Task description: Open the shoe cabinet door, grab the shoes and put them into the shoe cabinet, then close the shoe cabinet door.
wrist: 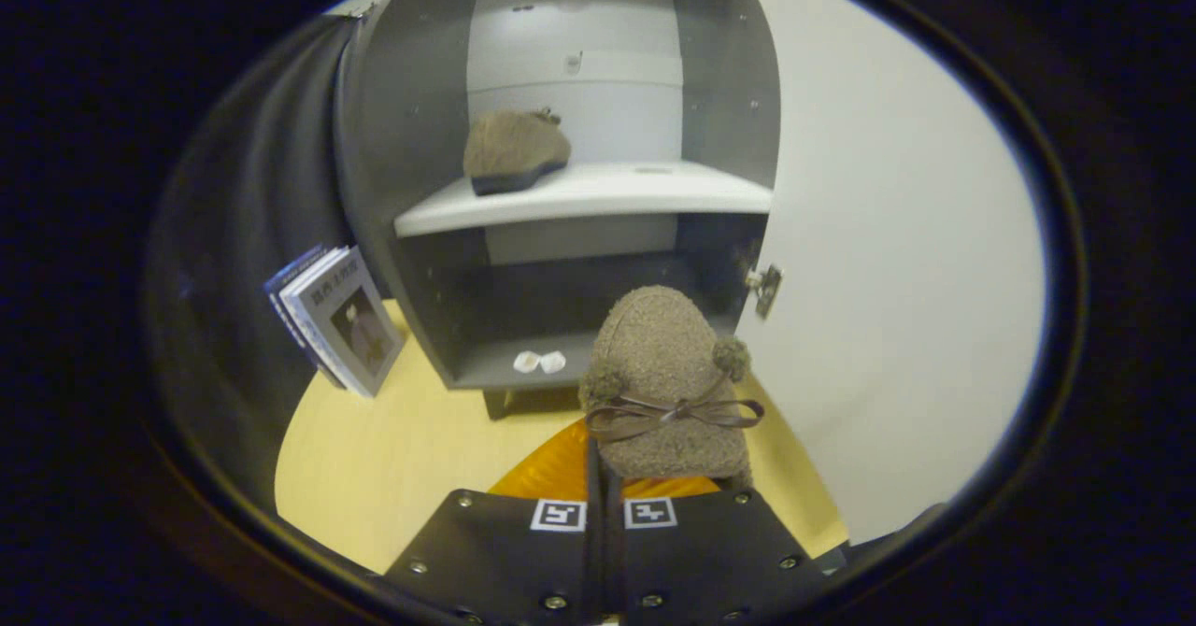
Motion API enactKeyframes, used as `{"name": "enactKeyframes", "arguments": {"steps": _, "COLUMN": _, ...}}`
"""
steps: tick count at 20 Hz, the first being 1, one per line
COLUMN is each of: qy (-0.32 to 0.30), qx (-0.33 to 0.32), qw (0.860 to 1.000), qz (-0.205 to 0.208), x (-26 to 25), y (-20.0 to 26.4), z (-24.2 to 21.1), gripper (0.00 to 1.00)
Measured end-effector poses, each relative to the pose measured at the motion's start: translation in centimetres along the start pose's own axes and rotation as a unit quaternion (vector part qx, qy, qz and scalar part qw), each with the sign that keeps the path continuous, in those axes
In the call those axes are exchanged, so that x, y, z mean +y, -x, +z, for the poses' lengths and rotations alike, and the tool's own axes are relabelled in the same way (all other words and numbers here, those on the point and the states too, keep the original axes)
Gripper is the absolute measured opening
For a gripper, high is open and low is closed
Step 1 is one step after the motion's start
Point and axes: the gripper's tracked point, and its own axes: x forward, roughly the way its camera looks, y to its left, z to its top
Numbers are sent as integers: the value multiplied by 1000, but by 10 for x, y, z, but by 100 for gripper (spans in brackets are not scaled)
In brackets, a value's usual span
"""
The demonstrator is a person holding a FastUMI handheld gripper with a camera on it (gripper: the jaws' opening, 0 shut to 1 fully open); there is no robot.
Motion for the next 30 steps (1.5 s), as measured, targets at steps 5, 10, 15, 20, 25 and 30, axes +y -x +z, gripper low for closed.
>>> {"name": "enactKeyframes", "arguments": {"steps": 5, "qy": 5, "qx": -53, "qw": 999, "qz": -12, "x": 3, "y": -11, "z": 93, "gripper": 1}}
{"name": "enactKeyframes", "arguments": {"steps": 10, "qy": 11, "qx": -90, "qw": 996, "qz": -13, "x": 9, "y": -51, "z": 178, "gripper": 1}}
{"name": "enactKeyframes", "arguments": {"steps": 15, "qy": 12, "qx": -94, "qw": 995, "qz": -14, "x": 8, "y": -86, "z": 225, "gripper": 1}}
{"name": "enactKeyframes", "arguments": {"steps": 20, "qy": 8, "qx": -81, "qw": 997, "qz": -17, "x": -2, "y": -75, "z": 225, "gripper": 1}}
{"name": "enactKeyframes", "arguments": {"steps": 25, "qy": 10, "qx": -53, "qw": 998, "qz": -19, "x": 7, "y": -112, "z": 237, "gripper": 1}}
{"name": "enactKeyframes", "arguments": {"steps": 30, "qy": 9, "qx": -18, "qw": 1000, "qz": -14, "x": 4, "y": -140, "z": 234, "gripper": 1}}
